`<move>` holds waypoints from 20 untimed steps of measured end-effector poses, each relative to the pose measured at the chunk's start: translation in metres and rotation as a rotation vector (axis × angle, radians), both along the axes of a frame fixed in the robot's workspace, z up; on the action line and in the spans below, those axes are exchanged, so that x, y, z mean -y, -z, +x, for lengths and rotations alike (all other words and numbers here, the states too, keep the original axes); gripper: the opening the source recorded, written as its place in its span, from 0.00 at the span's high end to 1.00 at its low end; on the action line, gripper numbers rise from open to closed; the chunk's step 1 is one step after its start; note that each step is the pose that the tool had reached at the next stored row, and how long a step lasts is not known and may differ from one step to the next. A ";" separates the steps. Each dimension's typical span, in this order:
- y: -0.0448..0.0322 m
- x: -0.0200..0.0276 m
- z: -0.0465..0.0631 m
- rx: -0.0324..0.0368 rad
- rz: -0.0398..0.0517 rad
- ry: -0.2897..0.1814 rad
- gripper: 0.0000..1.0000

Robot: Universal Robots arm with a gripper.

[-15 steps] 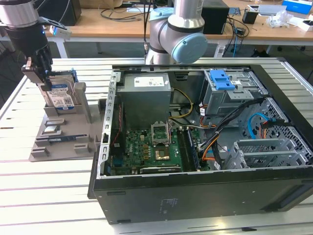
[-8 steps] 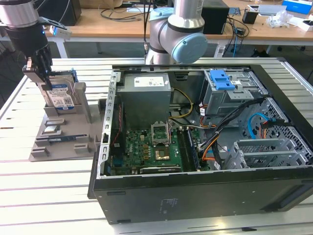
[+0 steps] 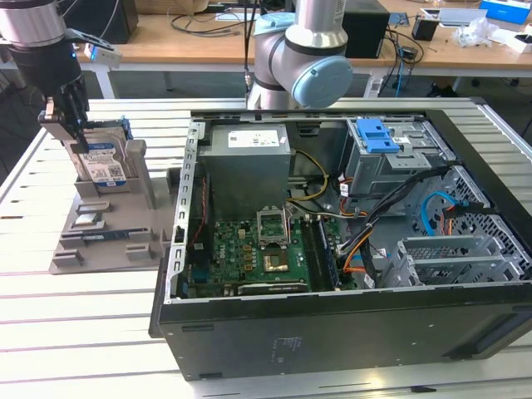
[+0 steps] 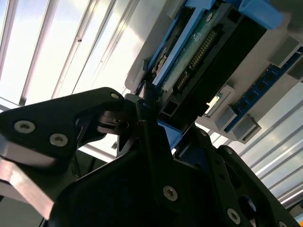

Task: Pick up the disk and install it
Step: 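Pick up the disk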

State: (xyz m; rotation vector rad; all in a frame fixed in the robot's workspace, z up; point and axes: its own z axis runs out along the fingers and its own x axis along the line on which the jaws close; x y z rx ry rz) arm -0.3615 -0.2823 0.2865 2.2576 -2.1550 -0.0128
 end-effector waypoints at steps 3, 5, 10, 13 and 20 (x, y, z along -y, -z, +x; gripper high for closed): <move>-0.0001 0.0000 0.000 -0.0001 0.0000 0.000 0.64; -0.0014 0.0001 0.000 0.0000 0.0000 0.000 0.64; -0.0258 0.0000 0.000 -0.0001 0.0002 0.000 0.64; -0.0307 0.0000 0.000 -0.0001 0.0002 0.000 0.64; -0.0392 0.0000 0.000 -0.0001 0.0003 0.000 0.64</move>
